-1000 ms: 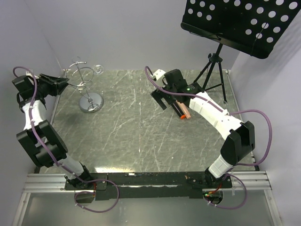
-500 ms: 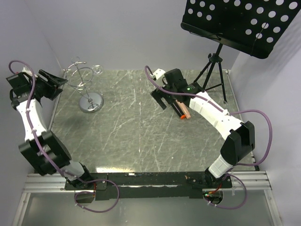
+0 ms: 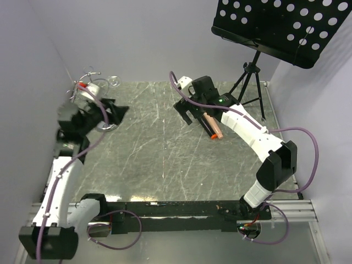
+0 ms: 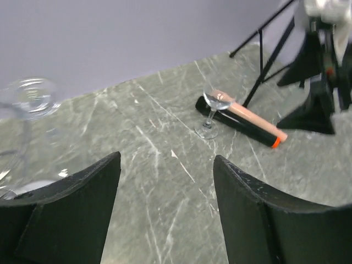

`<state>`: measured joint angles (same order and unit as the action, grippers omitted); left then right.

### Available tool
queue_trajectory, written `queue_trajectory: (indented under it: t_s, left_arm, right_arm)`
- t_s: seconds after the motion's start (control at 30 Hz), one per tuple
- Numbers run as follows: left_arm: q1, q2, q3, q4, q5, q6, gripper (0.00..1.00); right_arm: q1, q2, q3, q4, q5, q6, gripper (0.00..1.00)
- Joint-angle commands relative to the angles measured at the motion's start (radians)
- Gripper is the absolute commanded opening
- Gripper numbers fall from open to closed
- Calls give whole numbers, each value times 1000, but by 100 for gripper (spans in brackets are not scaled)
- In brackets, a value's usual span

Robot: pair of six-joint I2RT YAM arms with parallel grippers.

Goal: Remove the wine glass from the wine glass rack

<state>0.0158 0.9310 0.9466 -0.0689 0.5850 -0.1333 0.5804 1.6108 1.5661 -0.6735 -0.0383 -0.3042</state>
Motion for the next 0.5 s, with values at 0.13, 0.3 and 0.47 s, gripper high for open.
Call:
queue_trajectory:
  t_s: [0.13, 0.3, 0.47]
  left_arm:
    - [-413, 29, -343, 663, -638, 236, 75]
    - [-494, 130, -459, 917, -827, 279, 100]
    - [-488, 241, -523, 1097, -896, 368, 100]
  right_arm:
    - [7, -83, 58, -21, 107, -67, 100]
    - [-2, -178, -34, 2, 207, -115, 100]
    - [-5, -215, -49, -67, 267, -153, 100]
